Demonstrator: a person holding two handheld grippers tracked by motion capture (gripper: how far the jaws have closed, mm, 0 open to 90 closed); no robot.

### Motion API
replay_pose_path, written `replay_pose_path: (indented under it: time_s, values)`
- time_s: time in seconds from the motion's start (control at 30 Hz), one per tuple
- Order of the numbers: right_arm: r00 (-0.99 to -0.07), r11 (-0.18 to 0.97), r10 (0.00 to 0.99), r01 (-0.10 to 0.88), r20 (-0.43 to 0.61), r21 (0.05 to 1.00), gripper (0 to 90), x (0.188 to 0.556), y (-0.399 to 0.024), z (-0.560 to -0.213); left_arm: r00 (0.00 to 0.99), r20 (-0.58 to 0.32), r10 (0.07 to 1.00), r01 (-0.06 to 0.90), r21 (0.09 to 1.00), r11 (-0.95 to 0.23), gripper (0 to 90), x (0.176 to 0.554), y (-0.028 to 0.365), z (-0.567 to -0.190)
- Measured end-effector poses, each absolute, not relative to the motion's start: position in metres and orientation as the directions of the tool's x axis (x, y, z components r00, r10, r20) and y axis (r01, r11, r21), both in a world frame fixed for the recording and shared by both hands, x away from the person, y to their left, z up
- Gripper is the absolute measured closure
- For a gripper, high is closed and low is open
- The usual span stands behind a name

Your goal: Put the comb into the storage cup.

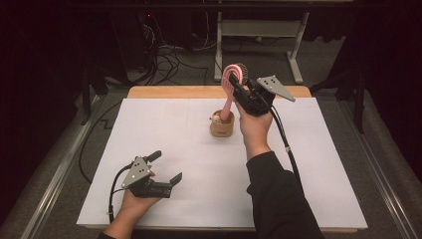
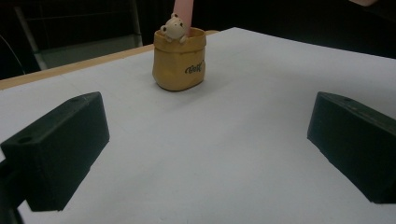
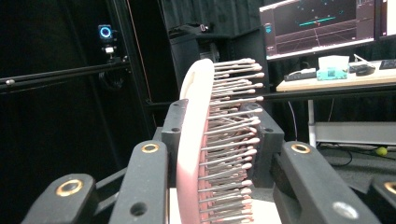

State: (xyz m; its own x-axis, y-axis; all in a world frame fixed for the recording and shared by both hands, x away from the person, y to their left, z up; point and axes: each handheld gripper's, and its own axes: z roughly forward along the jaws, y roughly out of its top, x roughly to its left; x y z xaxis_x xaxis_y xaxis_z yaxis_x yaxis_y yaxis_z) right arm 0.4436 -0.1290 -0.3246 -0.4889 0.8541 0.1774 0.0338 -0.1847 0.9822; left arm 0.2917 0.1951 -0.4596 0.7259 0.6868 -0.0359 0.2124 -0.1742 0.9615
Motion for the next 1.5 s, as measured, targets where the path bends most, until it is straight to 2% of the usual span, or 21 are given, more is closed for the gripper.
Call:
replay_pose_path:
  time_s: [1.5]
  values:
    - [-0.491, -0.163, 0.851, 0.094, 0.188, 0.982, 66.4, 0.459, -0.107, -0.362, 0.721, -0.043, 0.691, 0.215, 0.963, -0.164, 0.0, 0.291, 0.196, -0.46]
